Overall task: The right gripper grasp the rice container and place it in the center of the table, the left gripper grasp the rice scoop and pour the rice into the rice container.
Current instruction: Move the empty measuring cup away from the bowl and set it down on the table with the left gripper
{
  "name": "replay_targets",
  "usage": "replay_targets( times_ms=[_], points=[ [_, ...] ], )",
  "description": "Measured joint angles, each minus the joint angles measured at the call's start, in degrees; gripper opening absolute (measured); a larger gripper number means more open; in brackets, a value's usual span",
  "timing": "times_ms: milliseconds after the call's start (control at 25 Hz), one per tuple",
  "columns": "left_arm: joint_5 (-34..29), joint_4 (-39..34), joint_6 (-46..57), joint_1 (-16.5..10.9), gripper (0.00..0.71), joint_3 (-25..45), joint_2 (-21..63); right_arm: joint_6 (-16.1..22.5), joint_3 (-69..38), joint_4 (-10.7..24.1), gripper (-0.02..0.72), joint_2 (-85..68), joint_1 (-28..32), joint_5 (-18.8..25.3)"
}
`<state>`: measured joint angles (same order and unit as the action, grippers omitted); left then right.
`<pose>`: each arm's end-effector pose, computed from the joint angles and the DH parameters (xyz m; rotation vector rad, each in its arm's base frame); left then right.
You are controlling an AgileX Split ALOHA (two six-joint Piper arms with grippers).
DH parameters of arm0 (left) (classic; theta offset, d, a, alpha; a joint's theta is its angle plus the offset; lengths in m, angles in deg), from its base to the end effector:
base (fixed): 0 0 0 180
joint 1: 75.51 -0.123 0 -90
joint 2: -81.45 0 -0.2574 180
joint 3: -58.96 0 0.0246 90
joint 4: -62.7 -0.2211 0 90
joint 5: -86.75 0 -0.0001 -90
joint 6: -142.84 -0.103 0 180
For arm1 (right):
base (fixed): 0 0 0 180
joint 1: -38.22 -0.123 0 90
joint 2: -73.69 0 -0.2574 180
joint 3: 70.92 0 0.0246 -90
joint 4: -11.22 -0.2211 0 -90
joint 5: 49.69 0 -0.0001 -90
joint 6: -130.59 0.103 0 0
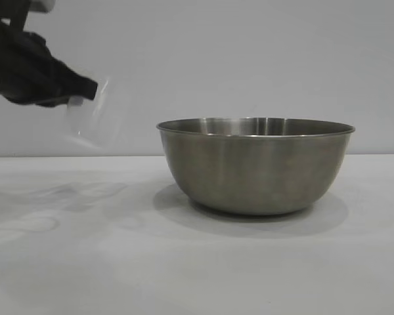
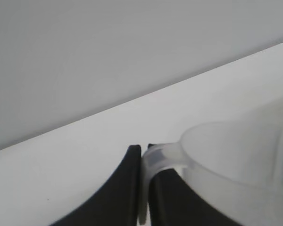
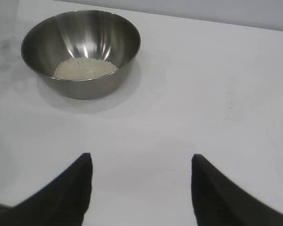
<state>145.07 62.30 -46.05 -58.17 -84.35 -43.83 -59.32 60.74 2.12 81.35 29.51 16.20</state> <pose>0.3249 -0.1021 0.1061 0.4181 1.7614 -0.1076 -0.0011 0.0149 0.2478 -0.3596 2.0907 0.1800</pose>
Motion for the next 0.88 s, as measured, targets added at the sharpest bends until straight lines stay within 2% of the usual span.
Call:
replay_targets(
  times_ms=[880],
  points=[
    [0.92, -0.69, 0.08, 0.0, 0.0, 0.0, -4.23, 0.0, 0.0, 0.02, 0.427, 0.0, 0.0, 0.0]
  ],
)
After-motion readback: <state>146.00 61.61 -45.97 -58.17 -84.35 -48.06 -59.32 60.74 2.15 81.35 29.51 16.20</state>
